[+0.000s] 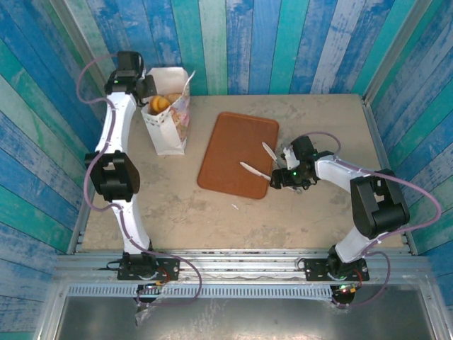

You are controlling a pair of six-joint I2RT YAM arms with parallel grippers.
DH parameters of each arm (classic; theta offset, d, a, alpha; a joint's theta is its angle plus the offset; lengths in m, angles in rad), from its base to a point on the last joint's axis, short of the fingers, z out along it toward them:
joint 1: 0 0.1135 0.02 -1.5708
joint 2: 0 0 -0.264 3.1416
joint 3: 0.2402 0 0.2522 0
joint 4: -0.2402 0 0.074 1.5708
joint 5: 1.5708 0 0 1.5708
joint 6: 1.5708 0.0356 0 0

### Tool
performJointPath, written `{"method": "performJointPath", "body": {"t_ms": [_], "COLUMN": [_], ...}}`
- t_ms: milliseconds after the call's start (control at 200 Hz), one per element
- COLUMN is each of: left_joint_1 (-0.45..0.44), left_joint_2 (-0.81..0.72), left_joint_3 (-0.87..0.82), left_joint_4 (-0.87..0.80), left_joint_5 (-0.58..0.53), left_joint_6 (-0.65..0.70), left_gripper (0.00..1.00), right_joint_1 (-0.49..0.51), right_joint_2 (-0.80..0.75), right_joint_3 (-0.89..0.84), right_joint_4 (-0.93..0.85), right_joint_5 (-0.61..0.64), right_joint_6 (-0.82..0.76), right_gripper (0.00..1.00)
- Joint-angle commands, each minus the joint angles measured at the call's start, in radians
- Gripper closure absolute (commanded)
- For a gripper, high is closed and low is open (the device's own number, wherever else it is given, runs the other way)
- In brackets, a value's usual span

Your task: Take the fake bread out of the paper bag

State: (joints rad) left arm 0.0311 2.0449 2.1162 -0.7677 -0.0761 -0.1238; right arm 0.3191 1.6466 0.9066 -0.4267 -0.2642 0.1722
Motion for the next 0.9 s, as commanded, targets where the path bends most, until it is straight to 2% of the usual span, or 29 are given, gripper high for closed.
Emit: {"method": "performJointPath", "body": {"t_ms": [0, 140, 461, 631, 897], "left_joint_1": [-0.039, -0.095, -0.189, -0.246, -0.269], "left_joint_2": [0.012, -0.011, -0.035, -0.104, -0.297], "left_joint_3": [0.021, 0.019, 0.0, -0.127, -0.442], "left_joint_4": [0.008, 0.05, 0.162, 0.291, 0.547], "left_joint_5": [-0.071, -0.124, -0.128, -0.153, -0.11], "left_joint_6": [0.076, 0.137, 0.24, 0.343, 0.355], "left_gripper": [0.98, 1.0, 1.0, 1.0, 1.0], "right_joint_1": [0.011, 0.021, 0.085, 0.098, 0.098], "right_joint_2": [0.019, 0.015, 0.007, -0.01, -0.072], "right_joint_3": [0.005, 0.003, -0.024, -0.041, -0.023], "right_joint_4": [-0.042, -0.041, -0.046, -0.045, -0.093], "right_joint_5": [0.012, 0.018, 0.08, 0.098, 0.149], "right_joint_6": [0.012, 0.021, 0.056, 0.071, 0.053], "right_gripper": [0.05, 0.05, 0.08, 0.08, 0.06]}}
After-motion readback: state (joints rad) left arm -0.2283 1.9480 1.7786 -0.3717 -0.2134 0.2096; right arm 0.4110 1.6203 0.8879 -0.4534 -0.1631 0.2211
